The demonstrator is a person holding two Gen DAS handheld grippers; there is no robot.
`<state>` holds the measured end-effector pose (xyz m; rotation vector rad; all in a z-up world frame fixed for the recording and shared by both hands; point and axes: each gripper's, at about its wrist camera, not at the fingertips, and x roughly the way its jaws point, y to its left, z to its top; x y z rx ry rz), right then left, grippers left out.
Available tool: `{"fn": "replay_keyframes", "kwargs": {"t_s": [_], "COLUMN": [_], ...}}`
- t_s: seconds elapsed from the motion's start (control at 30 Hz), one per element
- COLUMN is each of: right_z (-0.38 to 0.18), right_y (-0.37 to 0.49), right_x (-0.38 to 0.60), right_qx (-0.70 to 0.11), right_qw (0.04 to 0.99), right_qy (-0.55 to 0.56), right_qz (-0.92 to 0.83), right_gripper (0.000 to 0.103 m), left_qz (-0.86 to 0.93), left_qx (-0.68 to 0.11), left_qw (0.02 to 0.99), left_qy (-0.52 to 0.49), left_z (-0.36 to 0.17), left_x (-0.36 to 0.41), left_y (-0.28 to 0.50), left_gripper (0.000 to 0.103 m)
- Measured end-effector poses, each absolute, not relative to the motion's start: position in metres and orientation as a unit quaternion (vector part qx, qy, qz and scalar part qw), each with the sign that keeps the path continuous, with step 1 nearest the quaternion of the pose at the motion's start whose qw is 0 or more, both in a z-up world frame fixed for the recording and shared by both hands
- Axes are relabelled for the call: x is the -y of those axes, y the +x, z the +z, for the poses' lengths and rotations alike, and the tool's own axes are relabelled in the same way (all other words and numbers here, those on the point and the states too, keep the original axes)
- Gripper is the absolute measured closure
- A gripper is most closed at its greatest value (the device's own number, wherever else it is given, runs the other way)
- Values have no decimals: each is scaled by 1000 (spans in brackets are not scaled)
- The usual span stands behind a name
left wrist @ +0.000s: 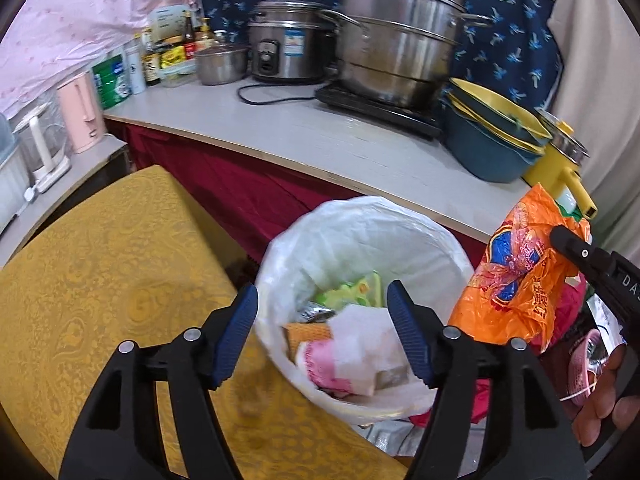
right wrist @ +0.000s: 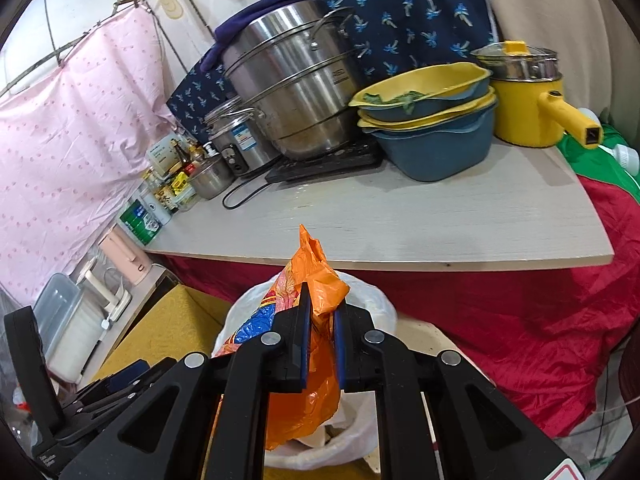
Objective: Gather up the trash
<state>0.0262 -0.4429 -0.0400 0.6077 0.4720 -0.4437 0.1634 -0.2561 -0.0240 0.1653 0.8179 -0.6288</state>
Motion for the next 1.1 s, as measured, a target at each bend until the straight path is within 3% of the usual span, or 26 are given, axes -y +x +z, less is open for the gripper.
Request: {"fn": "replay_keyframes", "kwargs": {"t_s": [0.27, 0.6, 0.8, 1.1], "right_z": [-45, -28, -13, 5], "right_y": [68, 81, 75, 54], "right_x": [425, 406, 398, 373], "right_qx": [-247, -239, -232, -229], "right_qw": [908, 918, 923, 931], "right_qy": [282, 260, 251, 224], "right_qz": [-188, -181, -178, -176], "right_gripper": [91, 63, 61, 49], "left_qz": [-276, -258, -255, -249], "left_qx": [-383, -368, -358, -345], "left_qw": [878, 890, 895, 903], "left_qy": [80, 79, 76, 69], "left_z": [-20, -12, -3, 15], "left_x": [235, 218, 210, 192], "left_y": [173, 172, 163, 147], "left_gripper": [34, 20, 16, 11]}}
